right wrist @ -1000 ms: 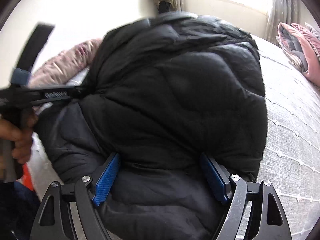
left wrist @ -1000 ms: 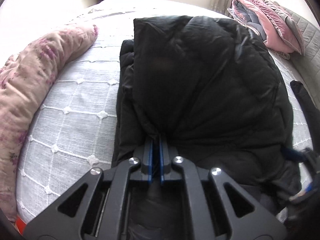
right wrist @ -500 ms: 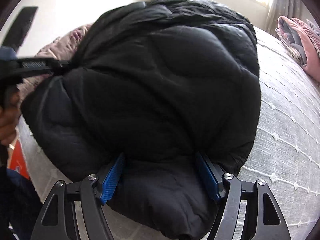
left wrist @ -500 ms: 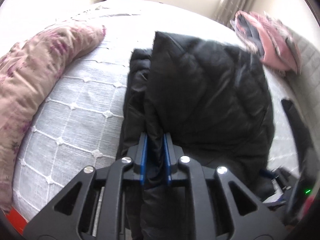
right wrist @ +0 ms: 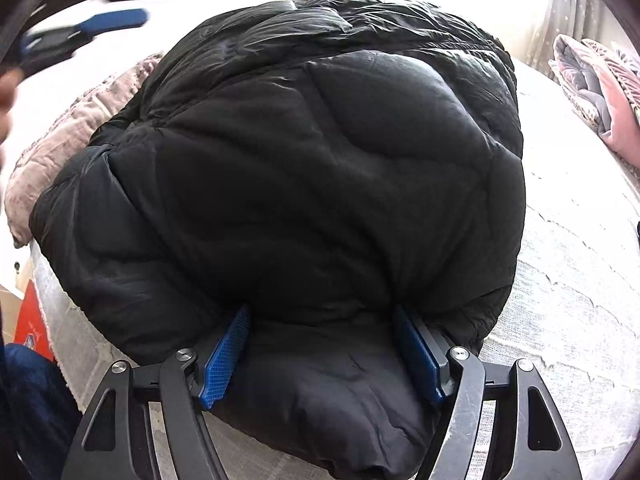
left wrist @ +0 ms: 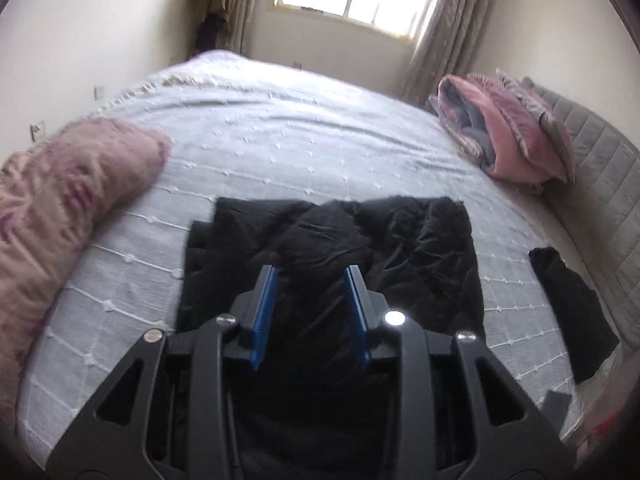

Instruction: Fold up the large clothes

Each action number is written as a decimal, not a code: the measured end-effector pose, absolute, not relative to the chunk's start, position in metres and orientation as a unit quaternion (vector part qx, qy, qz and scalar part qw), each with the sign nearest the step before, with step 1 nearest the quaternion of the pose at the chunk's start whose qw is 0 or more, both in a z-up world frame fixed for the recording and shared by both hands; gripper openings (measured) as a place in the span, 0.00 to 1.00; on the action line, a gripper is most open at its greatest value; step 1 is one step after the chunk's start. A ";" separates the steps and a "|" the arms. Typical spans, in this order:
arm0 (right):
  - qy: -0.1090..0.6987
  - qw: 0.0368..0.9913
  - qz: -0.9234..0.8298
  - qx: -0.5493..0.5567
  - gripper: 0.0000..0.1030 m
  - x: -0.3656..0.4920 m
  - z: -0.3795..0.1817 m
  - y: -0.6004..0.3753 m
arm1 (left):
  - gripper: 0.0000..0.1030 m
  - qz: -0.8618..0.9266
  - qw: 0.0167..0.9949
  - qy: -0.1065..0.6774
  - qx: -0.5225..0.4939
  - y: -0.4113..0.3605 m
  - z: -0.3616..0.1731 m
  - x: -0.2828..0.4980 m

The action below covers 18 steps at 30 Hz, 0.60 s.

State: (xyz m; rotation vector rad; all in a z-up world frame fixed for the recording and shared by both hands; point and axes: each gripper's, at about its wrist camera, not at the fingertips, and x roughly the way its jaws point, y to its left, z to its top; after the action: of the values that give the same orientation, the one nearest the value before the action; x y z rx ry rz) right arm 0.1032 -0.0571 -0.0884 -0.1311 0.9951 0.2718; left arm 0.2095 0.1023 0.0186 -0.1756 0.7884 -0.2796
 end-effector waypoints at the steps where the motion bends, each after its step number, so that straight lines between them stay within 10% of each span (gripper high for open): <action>1: 0.475 0.868 0.132 -0.063 0.73 0.101 -0.088 -0.059 | 0.35 -0.130 0.905 0.396 -0.084 0.098 0.009 0.214; 18: 0.339 0.928 0.140 0.058 0.71 0.152 0.017 -0.134 | 0.35 -0.112 0.893 0.431 -0.060 0.106 -0.041 0.233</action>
State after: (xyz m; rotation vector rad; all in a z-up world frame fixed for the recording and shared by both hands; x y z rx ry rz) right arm 0.1517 -0.1338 0.0167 0.1196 0.6951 0.2867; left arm 0.2329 0.1055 -0.0408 -0.1255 0.8947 -0.2319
